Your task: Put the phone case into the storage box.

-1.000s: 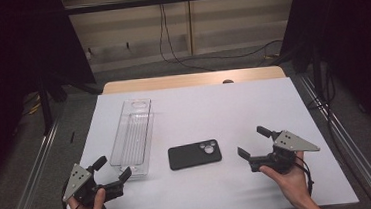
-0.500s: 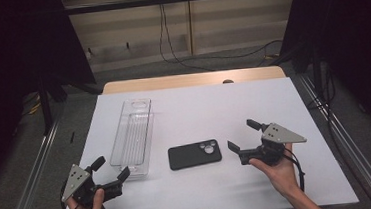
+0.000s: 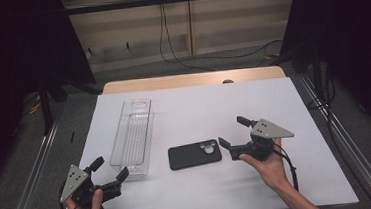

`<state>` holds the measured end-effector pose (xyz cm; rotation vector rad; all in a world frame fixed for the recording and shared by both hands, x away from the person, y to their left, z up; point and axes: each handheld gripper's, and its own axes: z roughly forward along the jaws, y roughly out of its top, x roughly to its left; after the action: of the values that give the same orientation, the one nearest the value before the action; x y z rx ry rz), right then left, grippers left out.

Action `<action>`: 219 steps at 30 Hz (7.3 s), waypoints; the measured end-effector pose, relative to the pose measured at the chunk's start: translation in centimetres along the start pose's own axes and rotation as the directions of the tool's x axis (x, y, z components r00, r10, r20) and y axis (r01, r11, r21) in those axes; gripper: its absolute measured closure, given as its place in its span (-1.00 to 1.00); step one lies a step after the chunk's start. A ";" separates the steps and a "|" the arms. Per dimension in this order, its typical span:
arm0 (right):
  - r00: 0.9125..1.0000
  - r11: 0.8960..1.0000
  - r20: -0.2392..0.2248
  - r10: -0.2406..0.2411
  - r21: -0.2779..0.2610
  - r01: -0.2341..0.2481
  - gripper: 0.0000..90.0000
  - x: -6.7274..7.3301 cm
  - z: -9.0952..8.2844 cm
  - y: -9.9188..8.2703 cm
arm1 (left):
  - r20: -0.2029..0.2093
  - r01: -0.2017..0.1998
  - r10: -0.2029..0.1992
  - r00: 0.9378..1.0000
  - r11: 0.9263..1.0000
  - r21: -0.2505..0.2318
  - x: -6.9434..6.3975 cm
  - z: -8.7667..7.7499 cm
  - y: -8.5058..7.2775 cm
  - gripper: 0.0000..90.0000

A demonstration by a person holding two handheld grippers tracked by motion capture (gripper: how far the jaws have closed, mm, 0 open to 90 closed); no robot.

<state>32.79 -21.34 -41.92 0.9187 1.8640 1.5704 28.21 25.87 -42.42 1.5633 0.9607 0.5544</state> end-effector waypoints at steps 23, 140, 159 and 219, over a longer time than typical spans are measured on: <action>0.998 0.999 -0.049 -0.043 -0.011 0.043 -0.74 1.7 5.0 0.9 | -0.006 0.005 -0.005 1.000 1.000 -0.001 0.1 0.0 0.1 -0.93; 0.947 0.703 -0.298 0.124 0.699 0.128 1.00 7.4 19.0 0.7 | 0.001 0.000 0.000 1.000 1.000 0.014 0.1 0.2 0.0 -0.93; 0.940 0.707 -0.311 0.140 0.696 0.124 1.00 7.9 17.0 0.2 | -0.001 -0.007 0.007 1.000 1.000 0.015 0.1 0.1 -0.1 -0.93; 0.904 0.699 -0.391 0.171 0.695 0.168 1.00 8.9 10.2 -0.9 | -0.013 -0.015 0.015 1.000 1.000 0.019 0.0 0.1 0.0 -0.93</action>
<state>34.78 -8.14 -44.38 0.9087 2.9163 1.0606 28.23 25.80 -42.41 1.5868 0.9679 0.5684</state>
